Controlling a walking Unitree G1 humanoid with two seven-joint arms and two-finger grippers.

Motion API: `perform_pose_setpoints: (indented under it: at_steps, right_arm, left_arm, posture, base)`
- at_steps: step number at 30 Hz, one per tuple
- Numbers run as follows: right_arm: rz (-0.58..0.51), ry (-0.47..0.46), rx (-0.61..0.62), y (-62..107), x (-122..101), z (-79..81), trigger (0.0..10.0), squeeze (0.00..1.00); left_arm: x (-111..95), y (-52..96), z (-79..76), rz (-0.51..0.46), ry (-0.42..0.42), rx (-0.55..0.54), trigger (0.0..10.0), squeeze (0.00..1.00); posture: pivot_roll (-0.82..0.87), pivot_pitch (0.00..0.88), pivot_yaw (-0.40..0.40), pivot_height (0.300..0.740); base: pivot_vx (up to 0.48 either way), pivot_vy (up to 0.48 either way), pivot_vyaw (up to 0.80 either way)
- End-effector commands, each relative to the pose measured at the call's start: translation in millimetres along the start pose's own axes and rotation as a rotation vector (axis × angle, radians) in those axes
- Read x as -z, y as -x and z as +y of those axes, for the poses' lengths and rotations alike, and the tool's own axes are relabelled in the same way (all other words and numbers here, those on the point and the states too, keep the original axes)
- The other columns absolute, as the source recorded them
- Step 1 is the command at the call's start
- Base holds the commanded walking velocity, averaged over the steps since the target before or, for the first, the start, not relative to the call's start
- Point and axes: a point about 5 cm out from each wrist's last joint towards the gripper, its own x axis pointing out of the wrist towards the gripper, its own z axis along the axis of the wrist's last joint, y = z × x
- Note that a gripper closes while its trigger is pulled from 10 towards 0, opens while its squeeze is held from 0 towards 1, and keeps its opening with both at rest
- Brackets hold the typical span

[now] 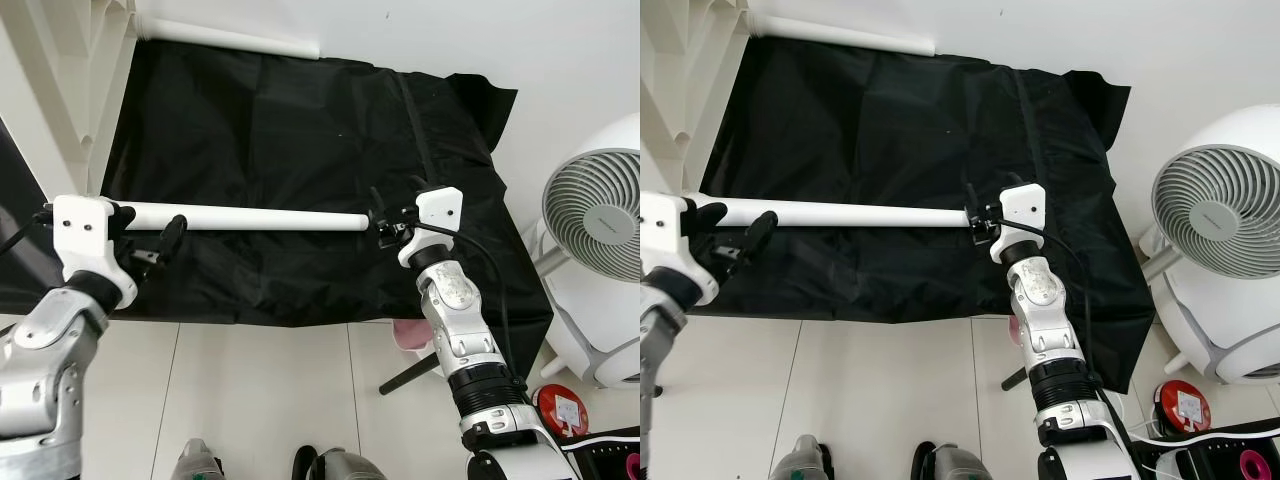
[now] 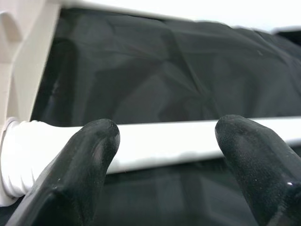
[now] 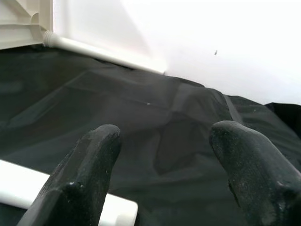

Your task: Building children table

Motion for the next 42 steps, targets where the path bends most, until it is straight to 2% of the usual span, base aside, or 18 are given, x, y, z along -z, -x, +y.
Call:
perform_pose_setpoints:
  at_steps: [1,3,8,14,15,18,26,27,34,42]
  right_arm:
    - [0.033,-0.022,0.01,5.8,9,-2.3,10.0,0.0]
    - [0.032,-0.05,0.011,7.7,12,-0.7,10.0,0.0]
    - [0.054,-0.032,0.023,10.1,16,1.7,10.0,0.0]
    - [0.063,-0.019,0.016,15.7,20,3.5,10.0,0.0]
    - [0.069,-0.006,0.014,18.2,22,2.8,10.0,0.0]
    - [0.083,0.011,0.016,24.6,27,-2.0,10.0,0.0]
    - [0.082,0.015,0.021,24.5,28,-3.7,10.0,0.0]
    - [0.072,0.003,0.021,23.8,27,-2.7,10.0,0.0]
    - [0.061,-0.008,0.023,22.5,27,-1.9,10.0,0.0]
    - [0.04,0.029,0.036,27.4,26,-4.5,10.0,0.0]
  left_arm:
    - [9,-4.9,-1.0,0.023,0.026,-0.037,10.0,0.0]
    - [19,-10.0,-0.9,0.042,0.05,-0.058,10.0,0.0]
    - [32,-14.2,-0.6,0.053,0.092,-0.091,10.0,0.0]
    - [35,-17.1,-4.7,0.025,0.059,-0.123,10.0,0.0]
    - [37,-15.9,-6.2,0.023,0.061,-0.132,10.0,0.0]
    - [35,-8.8,-10.1,-0.005,-0.008,-0.123,10.0,0.0]
    - [30,-7.4,-15.6,-0.037,-0.02,-0.088,10.0,0.0]
    - [29,-8.6,-21.5,-0.048,-0.03,-0.053,10.0,0.0]
    - [36,-15.1,-29.5,-0.051,-0.075,-0.011,10.0,0.0]
    - [39,-18.9,-30.2,-0.064,-0.083,-0.016,10.0,0.0]
  posture:
    - [0.1,0.103,-0.117,0.74]
    - [0.1,0.096,-0.118,0.74]
    - [0.08,0.085,-0.112,0.74]
    - [0.08,0.058,-0.105,0.74]
    - [0.08,0.052,-0.101,0.74]
    - [0.09,0.049,-0.098,0.74]
    - [0.1,0.048,-0.091,0.74]
    - [0.1,0.05,-0.093,0.74]
    - [0.09,0.048,-0.099,0.74]
    - [0.07,0.043,-0.092,0.74]
  base:
    - [0.0,0.0,0.0]
    - [0.0,0.0,0.0]
    - [0.0,0.0,0.0]
    - [0.0,0.0,0.0]
    - [0.0,0.0,0.79]
    - [0.0,0.0,0.8]
    - [0.0,0.0,0.8]
    - [0.0,0.0,0.0]
    - [0.0,0.0,0.0]
    - [0.0,0.0,0.0]
